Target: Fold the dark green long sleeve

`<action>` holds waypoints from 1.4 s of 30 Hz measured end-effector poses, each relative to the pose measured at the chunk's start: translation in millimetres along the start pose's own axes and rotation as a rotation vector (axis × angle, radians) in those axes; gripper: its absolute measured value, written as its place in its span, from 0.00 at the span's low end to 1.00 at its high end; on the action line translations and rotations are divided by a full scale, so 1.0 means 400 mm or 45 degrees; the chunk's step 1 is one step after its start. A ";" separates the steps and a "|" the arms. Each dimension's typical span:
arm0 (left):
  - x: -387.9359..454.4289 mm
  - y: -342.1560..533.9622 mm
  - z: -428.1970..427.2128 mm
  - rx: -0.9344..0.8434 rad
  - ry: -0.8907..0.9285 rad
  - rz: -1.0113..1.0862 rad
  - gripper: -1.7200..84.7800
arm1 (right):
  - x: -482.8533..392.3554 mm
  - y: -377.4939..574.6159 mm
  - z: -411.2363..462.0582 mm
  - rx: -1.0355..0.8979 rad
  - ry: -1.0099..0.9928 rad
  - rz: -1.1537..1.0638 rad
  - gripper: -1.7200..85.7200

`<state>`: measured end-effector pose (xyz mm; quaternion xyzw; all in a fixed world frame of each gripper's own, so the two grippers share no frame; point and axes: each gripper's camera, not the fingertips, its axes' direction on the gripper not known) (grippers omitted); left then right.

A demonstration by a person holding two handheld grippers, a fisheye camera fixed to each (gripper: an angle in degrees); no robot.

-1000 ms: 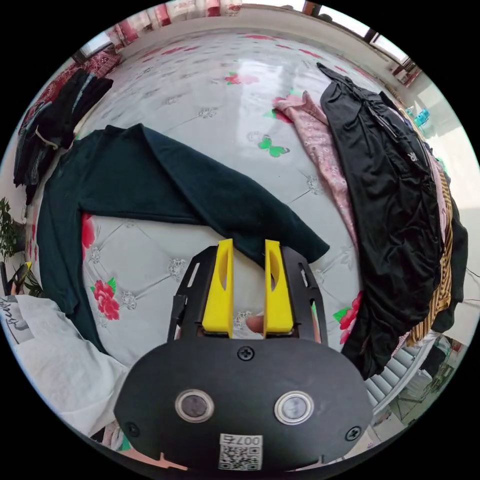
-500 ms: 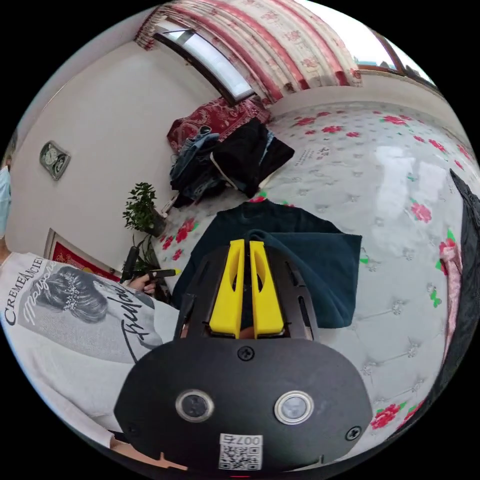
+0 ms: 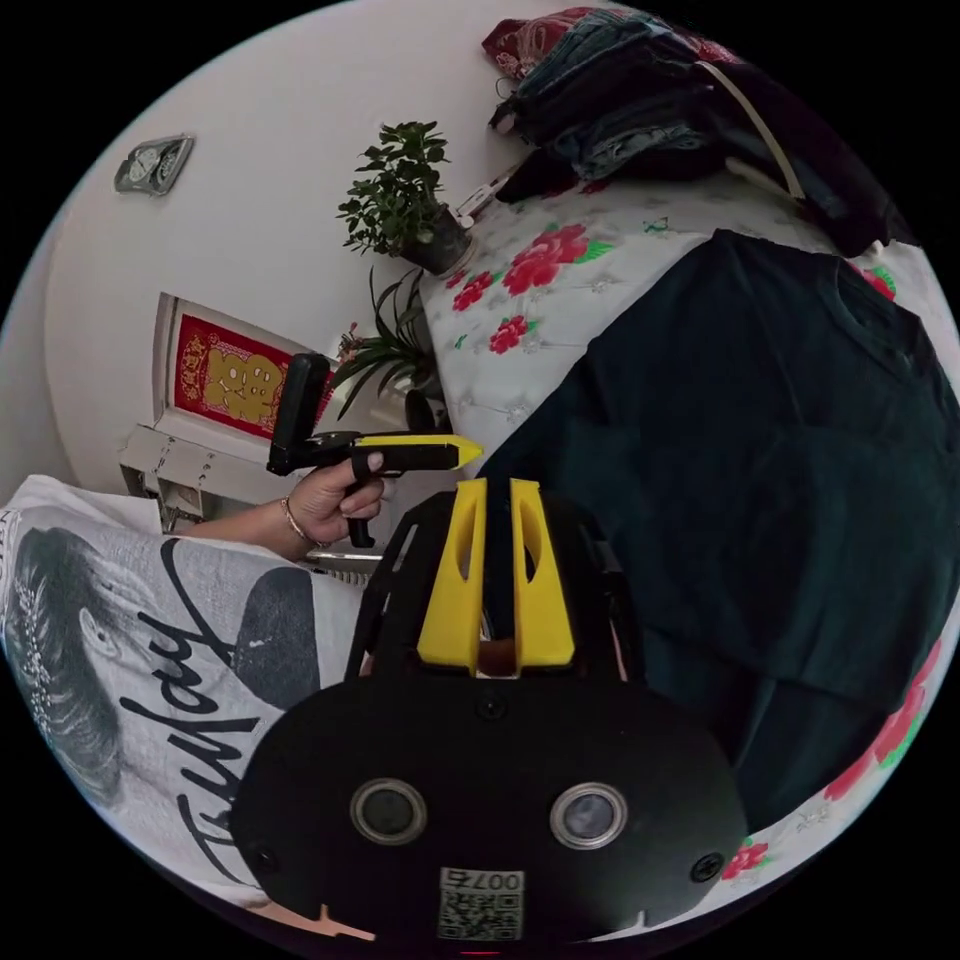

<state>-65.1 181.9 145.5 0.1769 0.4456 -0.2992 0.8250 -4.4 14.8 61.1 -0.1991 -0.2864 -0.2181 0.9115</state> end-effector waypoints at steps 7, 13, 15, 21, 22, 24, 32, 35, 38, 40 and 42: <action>-0.061 0.076 0.030 -0.066 -0.024 -0.012 0.07 | 0.060 0.180 -0.089 0.124 0.233 0.236 0.08; 0.029 0.060 0.054 -0.052 -0.077 0.267 0.10 | 0.146 0.454 -0.186 0.274 0.357 0.692 0.09; 0.114 -0.009 0.114 -0.052 -0.077 0.427 0.11 | 0.152 0.521 -0.199 0.320 0.360 0.802 0.09; 0.273 -0.126 0.399 -0.369 -0.200 0.656 0.11 | 0.139 0.575 -0.188 0.391 0.355 0.906 0.10; 0.281 -0.130 0.403 -0.377 -0.229 0.659 0.11 | 0.136 0.576 -0.187 0.397 0.356 0.905 0.10; 0.285 -0.130 0.395 -0.421 -0.273 0.631 0.08 | 0.126 0.582 -0.185 0.419 0.360 0.911 0.10; 0.111 0.020 0.205 -0.310 -0.302 0.369 0.09 | 0.139 0.618 -0.171 0.379 0.387 0.976 0.10; 0.009 0.092 0.228 -0.360 -0.233 0.211 0.13 | 0.149 0.634 -0.158 0.334 0.399 1.010 0.10; -0.032 0.147 0.296 -0.415 -0.186 0.139 0.16 | 0.161 0.638 -0.134 0.253 0.401 1.021 0.10; -0.021 0.157 0.345 -0.456 -0.187 0.155 0.16 | 0.158 0.631 -0.132 0.246 0.430 1.010 0.10; 0.015 0.145 0.406 -0.501 -0.188 0.226 0.17 | 0.158 0.606 -0.129 0.191 0.456 0.999 0.10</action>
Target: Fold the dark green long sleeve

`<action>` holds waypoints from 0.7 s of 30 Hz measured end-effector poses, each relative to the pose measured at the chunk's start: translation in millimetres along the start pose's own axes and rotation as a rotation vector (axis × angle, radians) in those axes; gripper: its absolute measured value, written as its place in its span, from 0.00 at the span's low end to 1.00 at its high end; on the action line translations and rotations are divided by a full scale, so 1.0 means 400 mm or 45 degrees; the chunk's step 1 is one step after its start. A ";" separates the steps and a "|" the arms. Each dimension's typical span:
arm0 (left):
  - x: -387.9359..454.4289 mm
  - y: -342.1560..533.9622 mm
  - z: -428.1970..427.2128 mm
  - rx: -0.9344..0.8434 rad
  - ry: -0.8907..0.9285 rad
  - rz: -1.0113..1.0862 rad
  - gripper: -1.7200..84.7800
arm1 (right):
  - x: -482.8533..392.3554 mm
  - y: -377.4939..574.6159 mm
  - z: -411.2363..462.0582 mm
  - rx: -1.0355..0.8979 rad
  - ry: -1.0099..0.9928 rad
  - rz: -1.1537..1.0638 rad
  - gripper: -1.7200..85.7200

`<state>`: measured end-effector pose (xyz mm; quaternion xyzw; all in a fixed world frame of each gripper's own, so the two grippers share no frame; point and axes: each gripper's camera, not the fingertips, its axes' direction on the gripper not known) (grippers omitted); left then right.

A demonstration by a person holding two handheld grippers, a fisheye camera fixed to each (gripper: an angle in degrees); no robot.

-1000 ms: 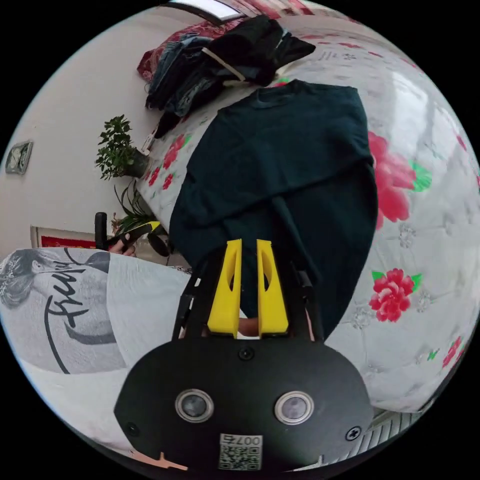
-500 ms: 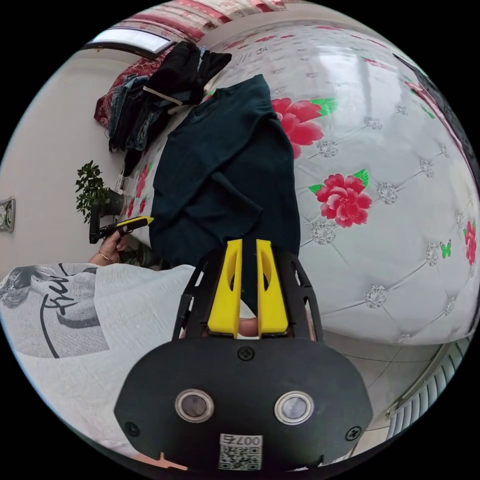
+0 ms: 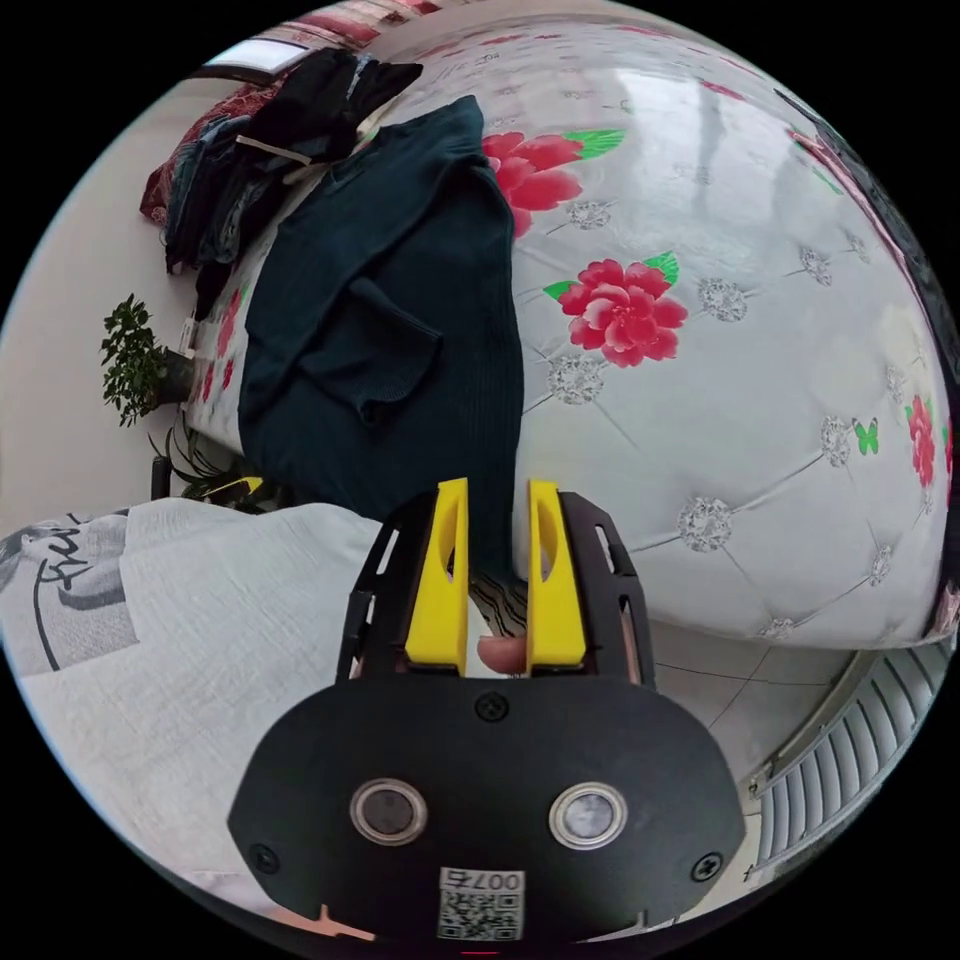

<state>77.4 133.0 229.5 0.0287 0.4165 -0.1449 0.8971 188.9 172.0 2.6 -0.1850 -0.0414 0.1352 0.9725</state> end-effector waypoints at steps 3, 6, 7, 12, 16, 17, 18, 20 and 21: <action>0.045 -0.072 0.034 -0.097 -0.022 0.065 0.13 | -0.042 -0.020 0.011 -0.063 0.112 -0.066 0.10; 0.071 -0.122 0.034 -0.232 -0.116 0.158 0.08 | -0.079 -0.030 0.025 -0.104 0.269 -0.128 0.06; 0.073 -0.128 0.029 -0.250 -0.112 0.179 0.07 | -0.084 -0.031 0.026 -0.104 0.298 -0.136 0.06; 0.052 -0.168 -0.173 -0.117 0.307 0.207 0.01 | -0.085 -0.082 -0.008 -0.119 0.088 -0.175 0.02; 0.006 -0.257 -0.346 0.139 0.504 0.148 0.02 | -0.082 -0.140 -0.110 0.118 -0.098 -0.178 0.02; -0.013 -0.299 -0.382 0.208 0.503 0.106 0.02 | -0.082 -0.165 -0.142 0.200 -0.104 -0.158 0.03; -0.030 -0.339 -0.406 0.265 0.487 0.051 0.03 | -0.079 -0.190 -0.171 0.277 -0.120 -0.122 0.03; -0.044 -0.383 -0.431 0.283 0.448 -0.005 0.06 | -0.070 -0.224 -0.198 0.336 -0.169 -0.077 0.05; -0.048 -0.395 -0.448 0.266 0.402 -0.033 0.11 | -0.064 -0.241 -0.204 0.321 -0.195 -0.058 0.06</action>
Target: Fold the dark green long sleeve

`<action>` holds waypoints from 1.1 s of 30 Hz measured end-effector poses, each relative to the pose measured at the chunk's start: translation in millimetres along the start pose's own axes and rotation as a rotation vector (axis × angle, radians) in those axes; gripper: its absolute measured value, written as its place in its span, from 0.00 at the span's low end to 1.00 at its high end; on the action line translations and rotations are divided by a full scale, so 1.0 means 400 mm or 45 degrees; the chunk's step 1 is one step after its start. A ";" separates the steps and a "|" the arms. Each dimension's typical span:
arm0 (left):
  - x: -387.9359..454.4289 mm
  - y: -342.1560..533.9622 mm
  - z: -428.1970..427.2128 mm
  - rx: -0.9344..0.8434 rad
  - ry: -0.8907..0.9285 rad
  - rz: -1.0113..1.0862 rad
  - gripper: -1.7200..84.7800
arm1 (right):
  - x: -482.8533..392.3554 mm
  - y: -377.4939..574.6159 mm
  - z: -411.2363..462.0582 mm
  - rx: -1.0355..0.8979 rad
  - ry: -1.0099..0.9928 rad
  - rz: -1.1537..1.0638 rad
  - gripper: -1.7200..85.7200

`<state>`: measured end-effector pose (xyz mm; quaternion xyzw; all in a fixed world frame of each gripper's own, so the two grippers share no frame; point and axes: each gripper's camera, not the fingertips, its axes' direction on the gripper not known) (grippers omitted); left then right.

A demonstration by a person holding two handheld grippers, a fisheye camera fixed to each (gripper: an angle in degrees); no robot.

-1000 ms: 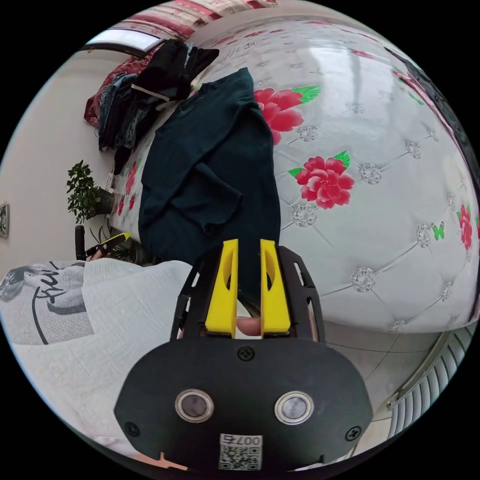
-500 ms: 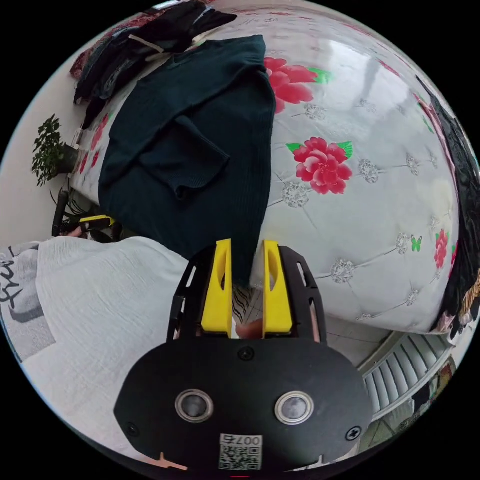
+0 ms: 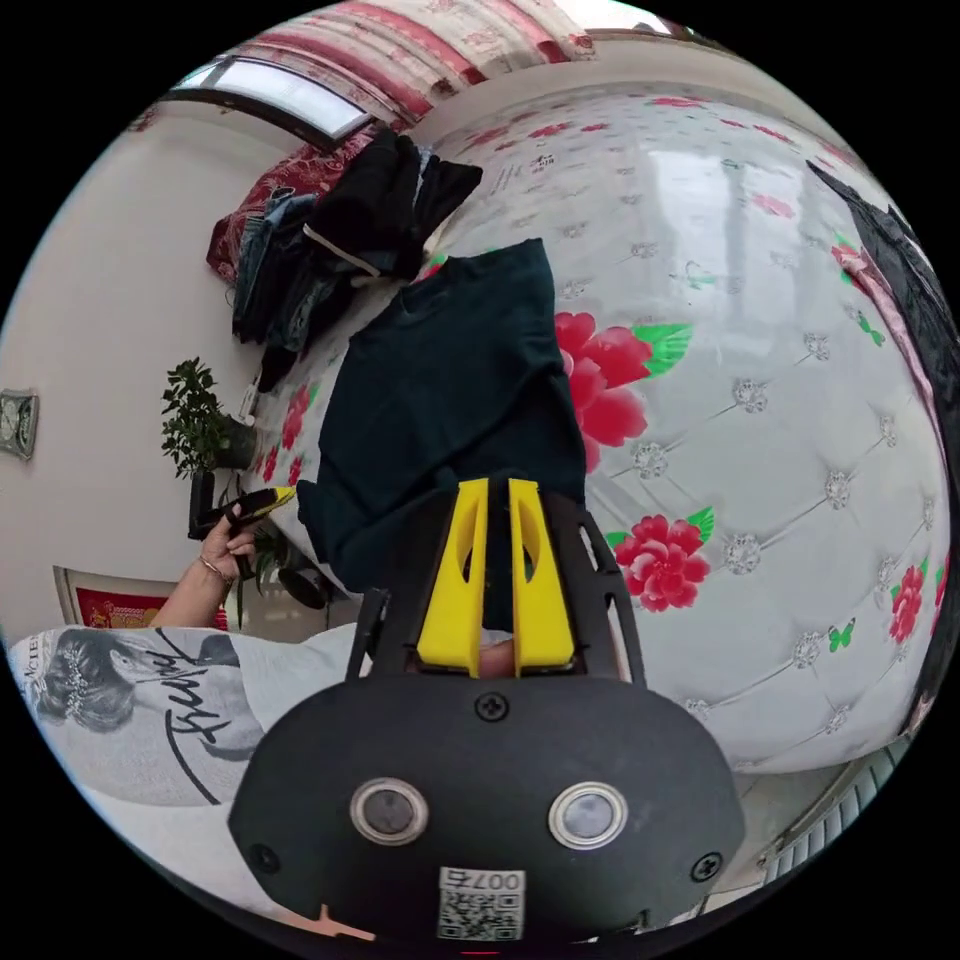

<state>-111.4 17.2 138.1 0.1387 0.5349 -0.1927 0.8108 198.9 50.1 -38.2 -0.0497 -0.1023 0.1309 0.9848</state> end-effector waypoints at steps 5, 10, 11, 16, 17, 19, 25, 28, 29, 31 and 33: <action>0.003 0.105 -0.062 0.060 -0.047 -0.017 0.15 | 0.030 0.038 0.020 -0.090 0.011 0.035 0.09; -0.019 0.220 0.019 -0.106 -0.076 -0.088 0.15 | 0.061 0.112 0.090 -0.231 0.049 0.108 0.09; -0.010 0.223 0.051 -0.157 -0.079 -0.082 0.15 | 0.055 0.120 0.113 -0.271 0.067 0.095 0.09; 0.051 0.185 0.080 -0.267 -0.378 0.053 0.06 | -0.010 0.108 0.157 -0.345 0.235 -0.083 0.04; 0.056 0.179 0.065 -0.276 -0.310 0.098 0.04 | -0.020 0.098 0.160 -0.379 0.227 -0.099 0.03; 0.057 0.179 0.025 -0.279 -0.162 0.147 0.02 | -0.028 0.094 0.138 -0.365 0.156 -0.129 0.02; 0.004 0.203 -0.256 0.038 0.568 0.107 0.01 | 0.048 0.110 -0.072 -0.055 -0.388 0.015 0.02; -0.020 0.149 -0.363 0.193 0.692 0.104 0.01 | 0.081 0.082 -0.161 0.138 -0.559 0.061 0.02; -0.024 0.099 -0.388 0.236 0.709 0.098 0.01 | 0.082 0.052 -0.183 0.191 -0.586 0.052 0.02; -0.030 0.008 -0.406 0.298 0.666 0.020 0.02 | 0.072 -0.014 -0.193 0.209 -0.570 0.040 0.03; -0.023 -0.123 -0.385 0.356 0.488 -0.048 0.03 | 0.045 -0.114 -0.172 0.219 -0.438 0.031 0.04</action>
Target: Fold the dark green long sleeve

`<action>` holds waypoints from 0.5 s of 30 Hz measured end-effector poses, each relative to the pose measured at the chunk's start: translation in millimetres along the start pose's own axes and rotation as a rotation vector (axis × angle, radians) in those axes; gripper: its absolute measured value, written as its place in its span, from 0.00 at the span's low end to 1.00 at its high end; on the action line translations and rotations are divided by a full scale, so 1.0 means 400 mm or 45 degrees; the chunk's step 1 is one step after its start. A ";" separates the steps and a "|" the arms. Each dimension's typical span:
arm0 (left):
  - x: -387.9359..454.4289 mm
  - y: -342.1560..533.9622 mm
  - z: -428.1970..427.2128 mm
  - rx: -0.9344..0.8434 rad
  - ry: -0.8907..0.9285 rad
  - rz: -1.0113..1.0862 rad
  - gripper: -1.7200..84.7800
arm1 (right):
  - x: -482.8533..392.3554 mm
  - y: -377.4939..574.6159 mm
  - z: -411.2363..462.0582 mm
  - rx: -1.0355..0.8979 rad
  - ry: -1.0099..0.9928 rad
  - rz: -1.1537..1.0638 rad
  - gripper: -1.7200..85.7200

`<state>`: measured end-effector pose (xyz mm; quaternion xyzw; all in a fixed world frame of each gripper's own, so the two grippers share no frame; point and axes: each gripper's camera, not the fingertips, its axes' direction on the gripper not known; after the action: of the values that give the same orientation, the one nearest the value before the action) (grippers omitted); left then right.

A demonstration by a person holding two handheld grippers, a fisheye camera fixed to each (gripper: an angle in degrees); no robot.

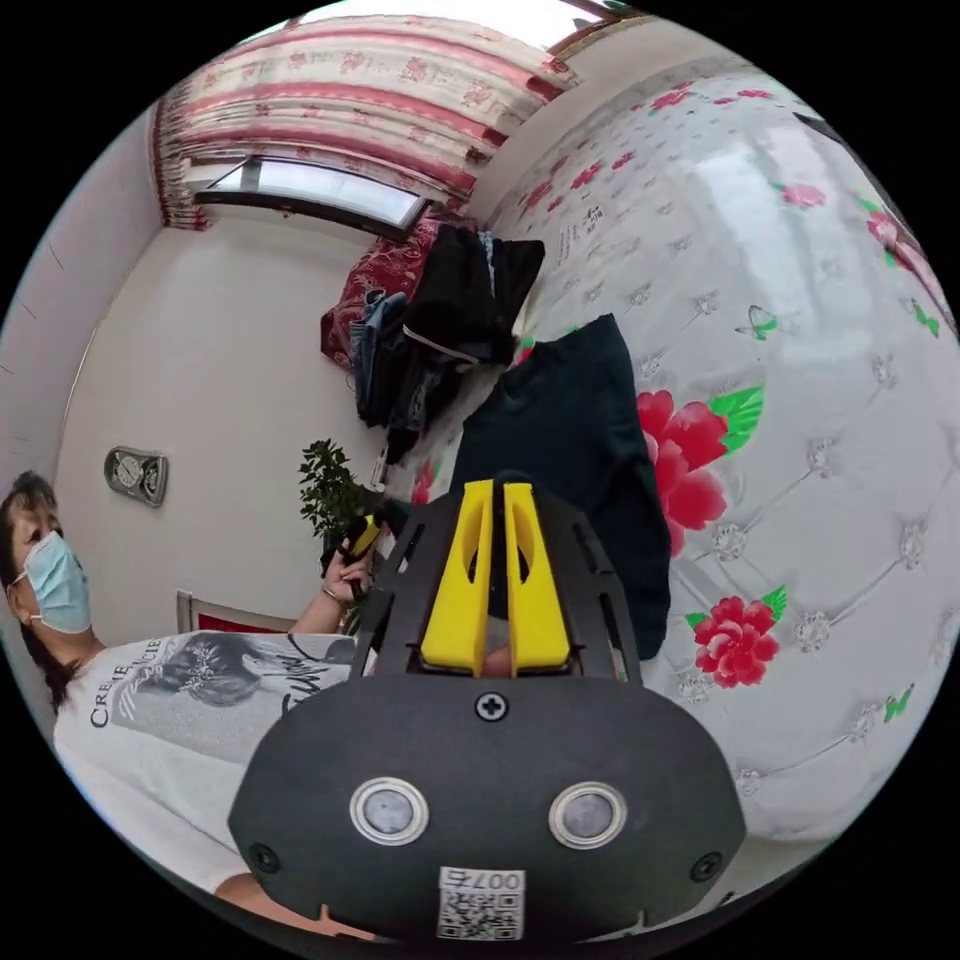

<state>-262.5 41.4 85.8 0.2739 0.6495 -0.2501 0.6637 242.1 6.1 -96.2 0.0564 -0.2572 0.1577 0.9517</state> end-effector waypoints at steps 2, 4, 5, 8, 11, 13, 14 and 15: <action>-0.024 -0.061 0.077 -0.037 -0.214 -0.041 0.06 | 0.003 -0.061 0.054 -0.043 0.146 0.016 0.06; -0.050 -0.080 0.129 -0.061 -0.261 -0.134 0.09 | 0.016 -0.095 0.105 -0.134 0.274 0.058 0.07; -0.047 -0.077 0.144 -0.044 -0.238 -0.119 0.10 | 0.021 -0.098 0.129 -0.186 0.326 0.045 0.07; -0.042 -0.017 0.145 -0.063 -0.366 -0.054 0.12 | 0.033 -0.050 0.159 -0.266 0.453 0.016 0.09; -0.069 0.095 0.114 -0.137 -0.506 -0.053 0.12 | 0.070 0.041 0.166 -0.316 0.542 0.069 0.10; -0.085 0.166 0.080 -0.157 -0.533 -0.076 0.13 | 0.094 0.089 0.158 -0.311 0.569 0.131 0.10; -0.089 0.209 0.062 -0.172 -0.540 -0.086 0.13 | 0.107 0.113 0.150 -0.298 0.582 0.173 0.10; -0.089 0.247 0.053 -0.192 -0.539 -0.085 0.14 | 0.116 0.128 0.142 -0.286 0.584 0.202 0.10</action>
<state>-180.2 97.5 125.2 0.1432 0.5214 -0.2746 0.7951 236.6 56.4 -22.5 -0.1073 -0.0545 0.2110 0.9701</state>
